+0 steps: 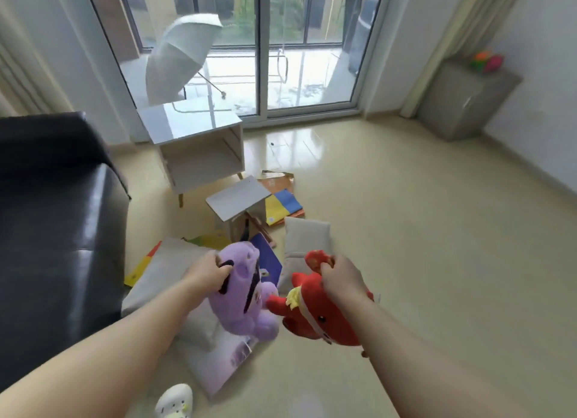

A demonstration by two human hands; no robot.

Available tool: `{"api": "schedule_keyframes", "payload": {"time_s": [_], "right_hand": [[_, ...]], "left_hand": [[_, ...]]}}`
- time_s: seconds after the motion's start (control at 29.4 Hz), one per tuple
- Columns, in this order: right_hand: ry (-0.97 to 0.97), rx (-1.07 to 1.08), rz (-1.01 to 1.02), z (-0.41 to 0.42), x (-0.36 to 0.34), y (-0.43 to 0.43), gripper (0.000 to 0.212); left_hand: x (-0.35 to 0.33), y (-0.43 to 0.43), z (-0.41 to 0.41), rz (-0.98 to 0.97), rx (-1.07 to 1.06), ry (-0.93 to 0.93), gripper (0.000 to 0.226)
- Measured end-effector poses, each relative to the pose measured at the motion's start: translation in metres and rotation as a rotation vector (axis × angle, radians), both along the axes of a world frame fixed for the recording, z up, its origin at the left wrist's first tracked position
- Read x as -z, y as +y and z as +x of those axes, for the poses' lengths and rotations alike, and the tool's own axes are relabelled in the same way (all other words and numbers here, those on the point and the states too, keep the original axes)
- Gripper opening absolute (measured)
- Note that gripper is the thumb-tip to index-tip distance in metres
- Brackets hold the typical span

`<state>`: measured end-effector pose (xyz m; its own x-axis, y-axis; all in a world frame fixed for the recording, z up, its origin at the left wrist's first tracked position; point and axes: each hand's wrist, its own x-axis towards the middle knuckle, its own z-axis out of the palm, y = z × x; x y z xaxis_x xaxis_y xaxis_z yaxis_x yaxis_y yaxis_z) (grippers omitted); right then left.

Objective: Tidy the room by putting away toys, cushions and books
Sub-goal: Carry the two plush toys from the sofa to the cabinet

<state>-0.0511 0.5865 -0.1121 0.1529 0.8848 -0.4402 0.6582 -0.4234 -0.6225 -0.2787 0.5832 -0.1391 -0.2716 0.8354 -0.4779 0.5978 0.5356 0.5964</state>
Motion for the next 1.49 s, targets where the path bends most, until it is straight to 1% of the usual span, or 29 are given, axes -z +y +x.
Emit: {"api": "schedule_keyframes", "payload": {"time_s": [0.07,0.1,0.2,0.27,0.41,0.54,0.65,0.82,0.95,1.02,1.09,1.12,1.15,1.19,1.26,1.29,1.32,1.36,1.49], "right_hand": [[0.019,0.082,0.013,0.057,-0.002,-0.013,0.007],[0.025,0.128,0.009,0.084,-0.001,-0.02,0.005],[0.05,0.288,0.02,0.174,-0.002,-0.038,0.014],[0.055,0.363,0.038,0.213,0.0,-0.035,0.018],[0.136,0.534,0.065,0.274,0.01,-0.02,0.01],[0.169,0.687,0.06,0.347,0.023,0.015,0.01],[0.189,0.741,0.074,0.399,0.03,0.073,0.012],[0.207,0.776,0.111,0.475,0.018,0.176,0.012],[0.31,0.871,0.208,0.549,-0.002,0.251,0.013],[0.372,0.934,0.279,0.586,-0.007,0.282,0.011],[0.428,0.954,0.362,0.609,-0.017,0.304,0.013],[0.45,0.97,0.392,0.64,-0.017,0.333,0.014],[0.456,0.971,0.41,0.663,-0.019,0.356,0.015],[0.463,0.945,0.417,0.666,-0.025,0.365,0.016],[0.51,0.926,0.439,0.73,-0.022,0.422,0.016],[0.525,0.898,0.436,0.756,-0.021,0.446,0.017],[0.513,0.872,0.414,0.761,-0.024,0.452,0.017],[0.51,0.859,0.394,0.792,-0.026,0.48,0.017],[0.468,0.845,0.397,0.876,-0.037,0.554,0.018]], "left_hand": [[-0.006,0.001,0.056,-0.01,0.012,-0.042,0.022],[-0.009,0.0,0.084,-0.027,0.022,-0.067,0.022],[-0.013,0.002,0.177,-0.072,0.062,-0.16,0.026],[-0.016,0.01,0.217,-0.075,0.06,-0.206,0.03],[-0.017,0.042,0.29,-0.101,0.146,-0.232,0.031],[-0.006,0.093,0.372,-0.132,0.262,-0.252,0.034],[-0.005,0.149,0.426,-0.123,0.287,-0.244,0.034],[-0.015,0.25,0.5,-0.029,0.374,-0.189,0.034],[-0.036,0.332,0.58,0.041,0.501,-0.162,0.032],[-0.04,0.364,0.617,0.075,0.511,-0.123,0.029],[-0.043,0.385,0.637,0.114,0.501,-0.101,0.019],[-0.038,0.416,0.666,0.142,0.488,-0.097,0.015],[-0.036,0.439,0.688,0.161,0.488,-0.08,0.012],[-0.039,0.445,0.693,0.155,0.488,-0.076,0.012],[-0.03,0.504,0.764,0.186,0.48,-0.11,0.012],[-0.032,0.526,0.789,0.17,0.482,-0.13,0.013],[-0.035,0.532,0.797,0.17,0.498,-0.126,0.013],[-0.038,0.558,0.829,0.158,0.506,-0.128,0.014],[-0.052,0.625,0.913,0.179,0.527,-0.122,0.018]]}}
